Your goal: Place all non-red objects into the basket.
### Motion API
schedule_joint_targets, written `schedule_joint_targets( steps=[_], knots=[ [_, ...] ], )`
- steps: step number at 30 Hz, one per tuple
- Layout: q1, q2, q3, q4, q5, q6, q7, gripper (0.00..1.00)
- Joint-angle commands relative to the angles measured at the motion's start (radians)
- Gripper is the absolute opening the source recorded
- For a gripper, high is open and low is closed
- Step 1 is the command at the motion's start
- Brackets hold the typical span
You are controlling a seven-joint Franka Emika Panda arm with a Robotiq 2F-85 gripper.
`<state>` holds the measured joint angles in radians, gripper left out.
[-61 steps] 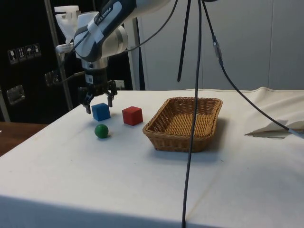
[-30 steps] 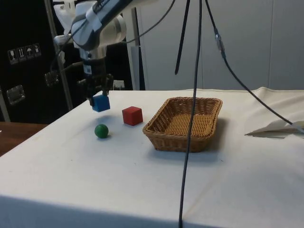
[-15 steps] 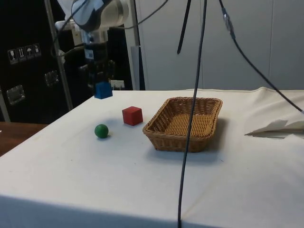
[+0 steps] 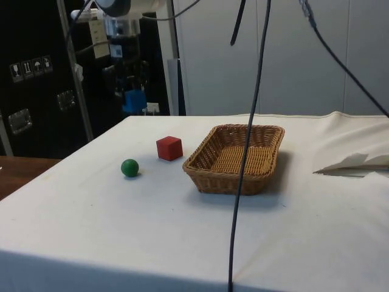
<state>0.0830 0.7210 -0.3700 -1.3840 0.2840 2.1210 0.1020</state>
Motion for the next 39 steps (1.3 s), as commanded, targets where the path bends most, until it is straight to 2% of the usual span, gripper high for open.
schedule_joint_targets(
  steps=[1, 6, 7, 8, 16, 17, 18, 23, 25, 26, 28, 32, 33, 34, 39],
  knots=[
    [0.005, -0.017, -0.004, -0.013, -0.006, -0.003, -0.005, 0.04],
    [0.013, -0.061, -0.009, -0.034, -0.016, -0.036, -0.017, 0.04],
    [0.007, -0.048, -0.005, -0.019, -0.011, -0.042, -0.016, 0.04],
    [0.016, -0.077, -0.009, -0.046, -0.02, -0.042, -0.017, 0.04],
    [0.033, -0.148, -0.01, -0.109, -0.034, -0.048, -0.012, 0.04],
    [0.025, -0.126, -0.005, -0.084, -0.028, -0.059, -0.015, 0.04],
    [0.037, -0.166, -0.009, -0.127, -0.035, -0.043, -0.011, 0.04],
    [0.044, -0.21, -0.008, -0.176, -0.034, -0.023, -0.015, 0.04],
    [0.045, -0.226, -0.007, -0.196, -0.033, -0.015, -0.017, 0.04],
    [0.041, -0.208, -0.005, -0.173, -0.032, -0.037, -0.016, 0.04],
    [0.047, -0.24, -0.007, -0.213, -0.032, -0.009, -0.019, 0.04],
    [0.047, -0.275, -0.006, -0.253, -0.031, 0.002, -0.029, 0.04],
    [0.044, -0.261, -0.005, -0.235, -0.032, -0.016, -0.025, 0.04],
    [0.047, -0.282, -0.005, -0.26, -0.031, 0.004, -0.031, 0.04],
    [0.048, -0.322, -0.004, -0.304, -0.029, 0.011, -0.048, 0.04]
  ],
)
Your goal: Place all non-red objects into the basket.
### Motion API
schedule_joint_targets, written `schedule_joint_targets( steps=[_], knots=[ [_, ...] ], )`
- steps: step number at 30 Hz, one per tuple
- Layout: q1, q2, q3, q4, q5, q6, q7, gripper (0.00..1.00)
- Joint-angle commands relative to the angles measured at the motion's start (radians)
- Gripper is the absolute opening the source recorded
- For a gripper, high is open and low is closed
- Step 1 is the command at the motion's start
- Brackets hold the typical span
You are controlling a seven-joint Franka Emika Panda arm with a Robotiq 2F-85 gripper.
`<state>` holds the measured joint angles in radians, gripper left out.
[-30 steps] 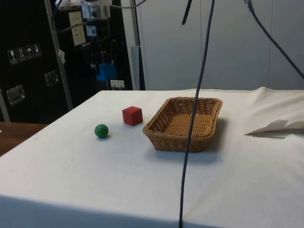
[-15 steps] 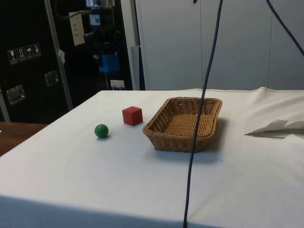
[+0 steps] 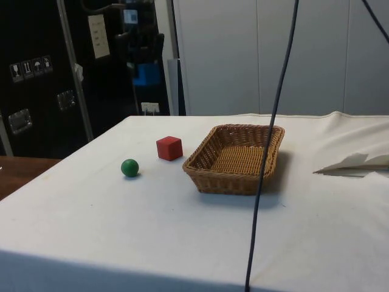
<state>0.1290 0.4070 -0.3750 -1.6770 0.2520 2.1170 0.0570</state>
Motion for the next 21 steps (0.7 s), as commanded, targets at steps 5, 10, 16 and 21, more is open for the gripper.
schedule_joint_targets(
  steps=[5, 10, 16, 21],
  knots=[
    [0.002, -0.034, 0.001, -0.036, 0.002, 0.016, -0.016, 0.04],
    [0.003, -0.063, -0.001, -0.068, -0.003, 0.024, -0.039, 0.04],
    [0.004, -0.088, -0.003, -0.101, -0.01, 0.039, -0.062, 0.04],
    [0.0, -0.101, -0.001, -0.122, -0.006, 0.047, -0.078, 0.04]
  ],
)
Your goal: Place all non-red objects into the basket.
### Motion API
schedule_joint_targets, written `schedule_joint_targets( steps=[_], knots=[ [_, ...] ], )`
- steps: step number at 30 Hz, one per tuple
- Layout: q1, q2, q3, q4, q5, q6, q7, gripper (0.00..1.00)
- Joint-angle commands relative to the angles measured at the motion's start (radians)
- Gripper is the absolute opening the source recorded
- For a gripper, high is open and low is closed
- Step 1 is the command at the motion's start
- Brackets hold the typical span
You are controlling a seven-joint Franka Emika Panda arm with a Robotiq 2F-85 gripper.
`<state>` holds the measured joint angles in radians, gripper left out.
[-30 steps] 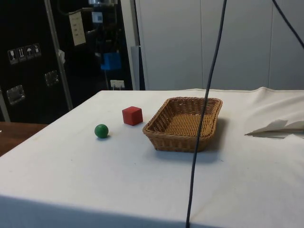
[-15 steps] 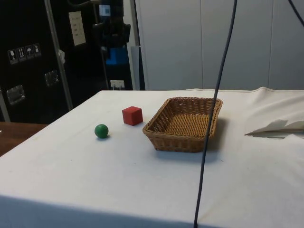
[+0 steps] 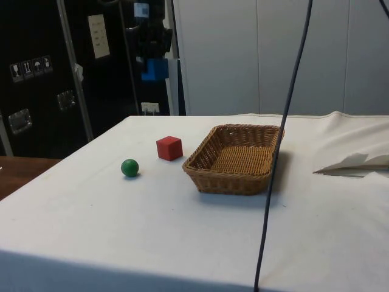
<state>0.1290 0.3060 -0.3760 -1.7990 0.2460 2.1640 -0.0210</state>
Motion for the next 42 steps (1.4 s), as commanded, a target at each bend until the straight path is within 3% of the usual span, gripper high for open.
schedule_joint_targets(
  steps=[1, 16, 19, 26, 28, 35, 42],
  knots=[
    [0.005, -0.016, -0.002, -0.023, -0.007, 0.032, -0.002, 0.04],
    [0.003, -0.085, 0.009, -0.174, 0.01, 0.173, -0.061, 0.04],
    [0.003, -0.079, 0.007, -0.174, 0.003, 0.165, -0.061, 0.04],
    [0.001, -0.105, 0.006, -0.222, 0.009, 0.178, -0.132, 0.04],
    [0.003, -0.098, 0.004, -0.216, 0.005, 0.172, -0.127, 0.04],
    [0.0, -0.102, 0.003, -0.238, 0.012, 0.177, -0.211, 0.04],
    [0.001, -0.125, -0.003, -0.274, 0.003, 0.179, -0.246, 0.04]
  ],
)
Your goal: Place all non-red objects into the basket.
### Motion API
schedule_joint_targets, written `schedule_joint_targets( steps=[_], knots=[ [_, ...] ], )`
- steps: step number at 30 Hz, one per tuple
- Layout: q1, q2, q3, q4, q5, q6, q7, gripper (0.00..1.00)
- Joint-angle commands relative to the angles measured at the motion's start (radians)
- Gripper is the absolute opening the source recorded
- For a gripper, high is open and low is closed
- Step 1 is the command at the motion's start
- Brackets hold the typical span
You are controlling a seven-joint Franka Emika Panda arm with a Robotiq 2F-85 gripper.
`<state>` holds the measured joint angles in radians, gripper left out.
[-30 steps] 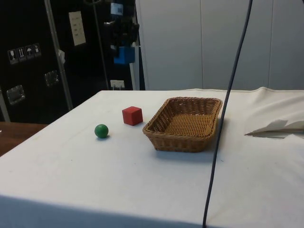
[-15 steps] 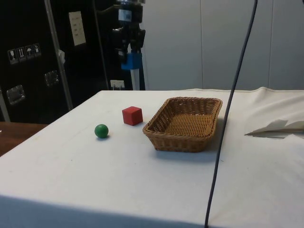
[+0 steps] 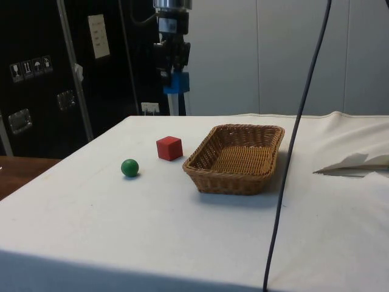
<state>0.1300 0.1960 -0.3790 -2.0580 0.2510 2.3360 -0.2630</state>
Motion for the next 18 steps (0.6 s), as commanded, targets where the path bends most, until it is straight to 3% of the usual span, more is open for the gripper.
schedule_joint_targets(
  steps=[1, 5, 18],
  knots=[
    [0.0, -0.022, -0.001, -0.023, -0.003, 0.008, -0.007, 0.04],
    [-0.001, -0.031, -0.002, -0.036, -0.001, 0.0, -0.015, 0.04],
    [-0.002, -0.164, -0.015, -0.185, -0.014, 0.02, -0.047, 0.04]
  ],
)
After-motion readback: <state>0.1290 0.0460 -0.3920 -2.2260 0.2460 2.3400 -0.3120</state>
